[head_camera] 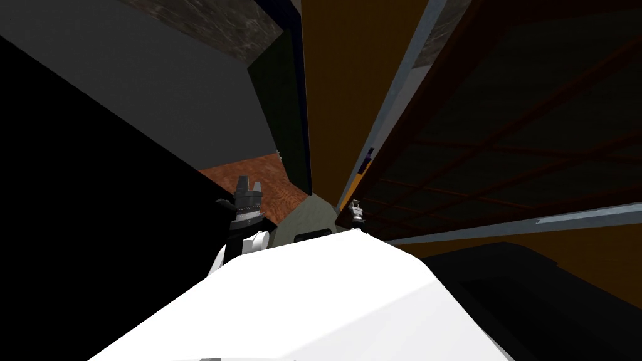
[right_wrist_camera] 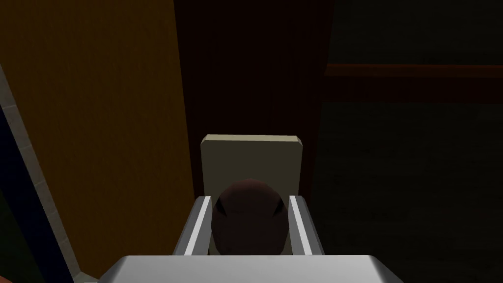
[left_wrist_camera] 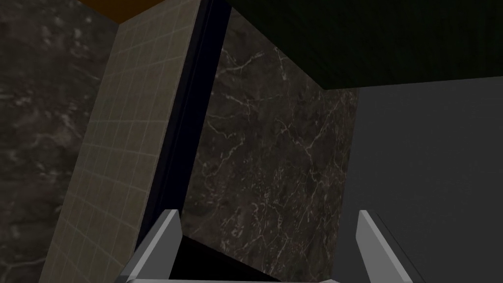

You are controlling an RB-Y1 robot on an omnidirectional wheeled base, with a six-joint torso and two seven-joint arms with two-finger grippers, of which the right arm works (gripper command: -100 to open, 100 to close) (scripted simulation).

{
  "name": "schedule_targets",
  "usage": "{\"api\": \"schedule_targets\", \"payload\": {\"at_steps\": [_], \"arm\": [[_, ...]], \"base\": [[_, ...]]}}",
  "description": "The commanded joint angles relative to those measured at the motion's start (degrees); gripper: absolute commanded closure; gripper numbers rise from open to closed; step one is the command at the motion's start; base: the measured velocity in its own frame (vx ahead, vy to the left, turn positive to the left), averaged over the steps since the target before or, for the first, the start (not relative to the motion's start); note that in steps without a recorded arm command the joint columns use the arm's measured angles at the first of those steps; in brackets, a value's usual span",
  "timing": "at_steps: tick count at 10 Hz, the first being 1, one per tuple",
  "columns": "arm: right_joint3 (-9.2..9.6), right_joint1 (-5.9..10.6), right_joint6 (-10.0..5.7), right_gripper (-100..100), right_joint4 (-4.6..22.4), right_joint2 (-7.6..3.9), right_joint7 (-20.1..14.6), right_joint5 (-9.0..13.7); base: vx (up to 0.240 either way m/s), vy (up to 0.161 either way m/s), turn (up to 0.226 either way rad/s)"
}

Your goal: Pull the door open

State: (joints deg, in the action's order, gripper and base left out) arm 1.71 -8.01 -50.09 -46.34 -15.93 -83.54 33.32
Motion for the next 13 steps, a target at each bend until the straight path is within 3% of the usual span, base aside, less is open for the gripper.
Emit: {"api": "schedule_targets", "payload": {"at_steps": [1, 5, 6, 13], "arm": [[1.37, -0.59, -0.16, 100, -0.33, -0.38, -1.10, -0.65], [4.66, -1.80, -0.58, 100, -1.54, -1.96, -3.81, -2.26], [4.12, -1.97, -0.35, 100, -1.54, -1.82, -3.35, -1.98], [9.56, -4.84, -3.23, 100, -2.93, -5.34, -8.43, -5.03]], "base": [[-0.253, 0.010, 0.088], [-0.241, -0.001, 0.089], [-0.096, -0.007, 0.025], [-0.211, -0.014, 0.083]]}}
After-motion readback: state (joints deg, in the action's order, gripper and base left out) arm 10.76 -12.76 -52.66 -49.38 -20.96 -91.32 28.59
